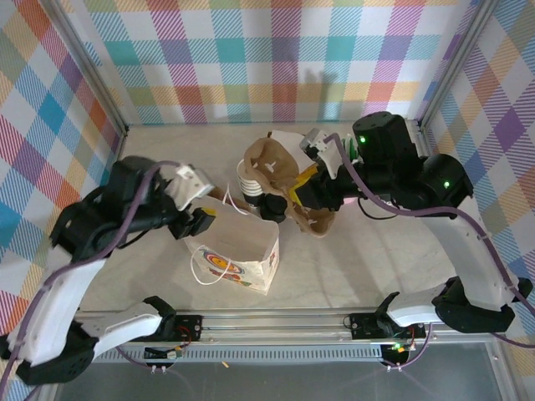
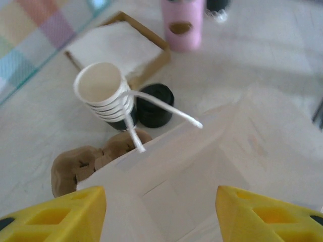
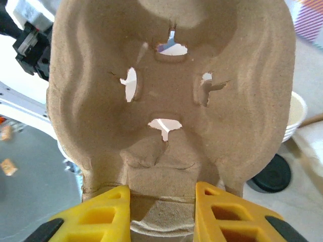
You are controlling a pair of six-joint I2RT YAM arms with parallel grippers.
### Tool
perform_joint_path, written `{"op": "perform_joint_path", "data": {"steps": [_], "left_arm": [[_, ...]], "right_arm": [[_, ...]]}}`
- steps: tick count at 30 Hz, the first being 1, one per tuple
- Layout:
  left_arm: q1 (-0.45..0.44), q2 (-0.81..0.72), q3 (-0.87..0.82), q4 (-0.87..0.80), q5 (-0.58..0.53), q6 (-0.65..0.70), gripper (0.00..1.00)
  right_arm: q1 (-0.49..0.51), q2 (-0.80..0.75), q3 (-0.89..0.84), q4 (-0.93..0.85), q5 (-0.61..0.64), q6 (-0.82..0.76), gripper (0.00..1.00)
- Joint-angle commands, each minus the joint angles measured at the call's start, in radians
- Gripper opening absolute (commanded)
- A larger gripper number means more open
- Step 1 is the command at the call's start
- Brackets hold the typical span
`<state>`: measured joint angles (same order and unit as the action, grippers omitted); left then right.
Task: Pack the takeout coffee
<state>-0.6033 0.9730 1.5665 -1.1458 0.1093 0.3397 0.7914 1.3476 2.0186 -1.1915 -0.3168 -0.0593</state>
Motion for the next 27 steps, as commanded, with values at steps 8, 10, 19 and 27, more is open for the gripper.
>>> {"op": "perform_joint_path", "data": {"steps": [8,10,19,27], "left_arm": [[0.013,-0.118,-0.135,-0.002,-0.432,-0.723,0.59],[0.016,-0.126,-0.144,-0.018,-0.438,-0.774,0.6],[0.052,-0.146,-0.173,-0.176,-0.52,-0.923,0.63],[0.091,-0.232,-0.239,-0.175,-0.58,-0.963,0.64]], "right_arm": [[0.16,0.142,0.112,0.028,-0.126,0.036,0.27],[0.186,0.177,0.131,0.039,-0.119,0.029,0.27],[0.259,0.328,0.216,0.037,-0.064,0.0,0.27],[0.29,0.424,0.292,-0.033,0.0,-0.079,0.27]]}}
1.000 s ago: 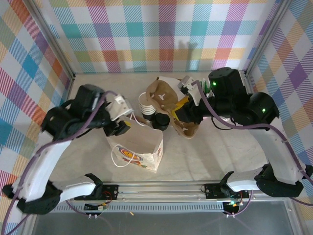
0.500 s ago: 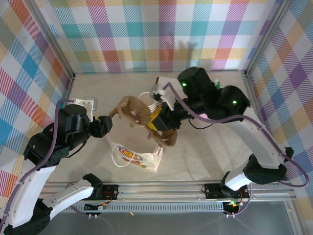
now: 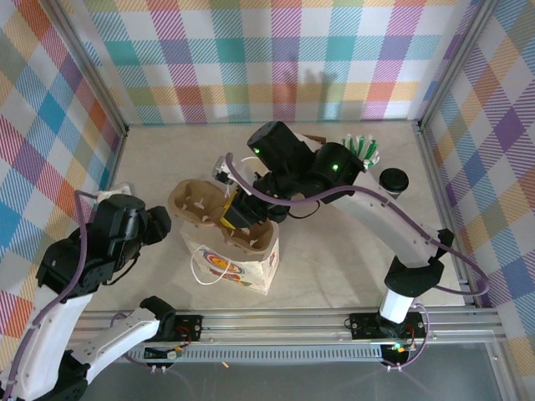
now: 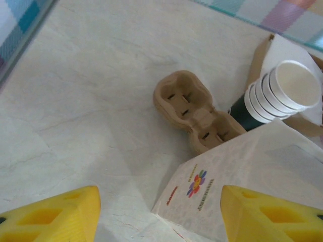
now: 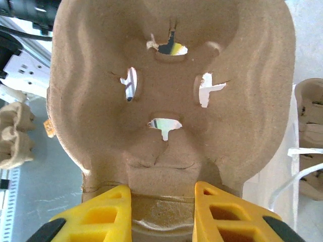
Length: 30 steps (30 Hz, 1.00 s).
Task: Pack the takeout coffee
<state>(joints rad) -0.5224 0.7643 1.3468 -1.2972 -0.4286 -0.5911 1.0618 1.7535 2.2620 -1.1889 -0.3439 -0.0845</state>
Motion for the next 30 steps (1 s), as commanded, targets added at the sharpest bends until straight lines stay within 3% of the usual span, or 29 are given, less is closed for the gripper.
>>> {"op": "perform_joint_path", "data": {"steps": [1,30], "left_arm": [[0.01,-0.03,-0.025,-0.023,-0.04,-0.03,0.64],[0.019,-0.017,-0.04,0.029,-0.037,0.07,0.64]], "right_arm": [[0.025,0.026,0.058,-0.042,0.035,-0.056,0.27],[0.052,0.147,0.084,-0.144,0.187,-0.139,0.25]]}}
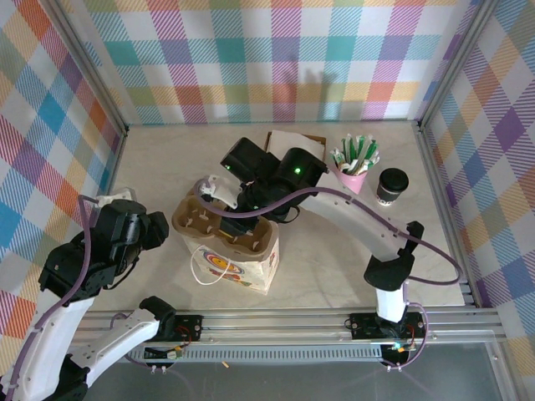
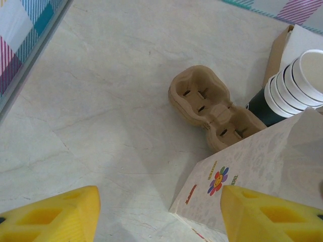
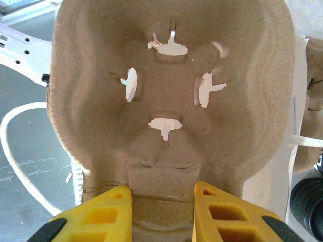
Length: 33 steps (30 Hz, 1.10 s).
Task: Pack the takeout coffee
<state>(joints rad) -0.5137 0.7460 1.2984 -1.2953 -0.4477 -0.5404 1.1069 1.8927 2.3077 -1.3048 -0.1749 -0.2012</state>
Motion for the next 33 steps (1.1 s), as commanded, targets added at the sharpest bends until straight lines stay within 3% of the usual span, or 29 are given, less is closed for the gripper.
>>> {"op": "perform_joint_path", "data": {"steps": [1,33], "left_arm": [[0.011,0.001,0.01,0.029,-0.017,0.019,0.64],[0.055,0.038,0.009,0.041,0.023,0.063,0.63]], "right_arm": [[0.007,0.012,0.044,-0.03,0.022,-0.024,0.25],[0.015,0.022,-0.024,-0.066,0.11,-0.024,0.22]]}}
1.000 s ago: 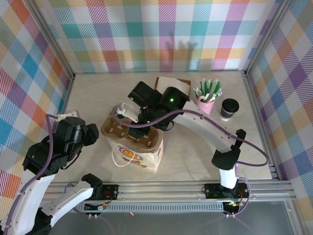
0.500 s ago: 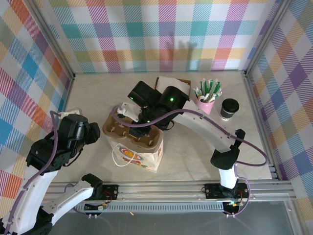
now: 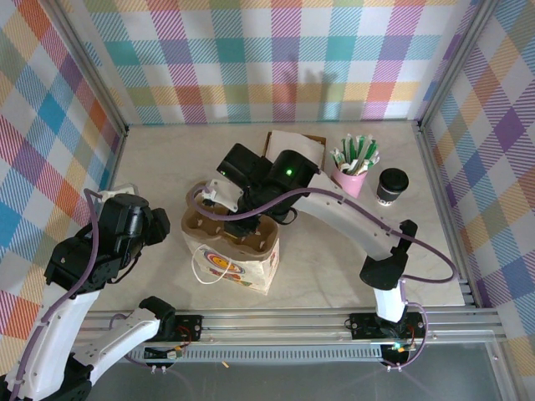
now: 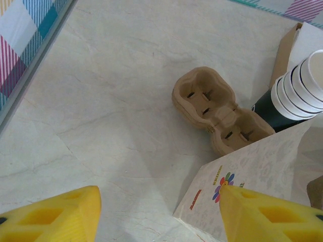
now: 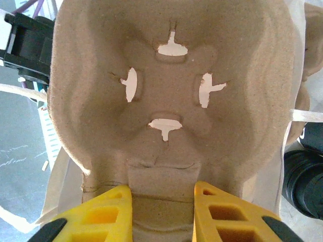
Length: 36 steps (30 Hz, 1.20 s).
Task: Pack the takeout coffee
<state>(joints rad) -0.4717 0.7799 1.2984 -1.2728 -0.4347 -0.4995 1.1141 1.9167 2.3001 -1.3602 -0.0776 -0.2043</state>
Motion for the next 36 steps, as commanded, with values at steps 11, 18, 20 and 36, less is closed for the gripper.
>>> {"op": "perform_joint_path", "data": {"steps": [11,18,20,36], "left_arm": [[0.021,0.015,0.018,0.038,0.028,0.043,0.63],[0.022,0.019,0.021,0.052,0.034,0.051,0.63],[0.024,0.021,0.023,0.056,0.034,0.052,0.63],[0.031,0.042,0.023,0.087,0.057,0.077,0.63]], "right_arm": [[0.008,0.021,-0.022,-0.013,0.022,-0.026,0.22],[0.009,0.039,-0.028,-0.008,0.038,-0.03,0.22],[0.009,0.042,-0.031,-0.008,0.046,-0.03,0.22],[0.029,0.024,-0.137,0.051,0.126,-0.025,0.19]]}}
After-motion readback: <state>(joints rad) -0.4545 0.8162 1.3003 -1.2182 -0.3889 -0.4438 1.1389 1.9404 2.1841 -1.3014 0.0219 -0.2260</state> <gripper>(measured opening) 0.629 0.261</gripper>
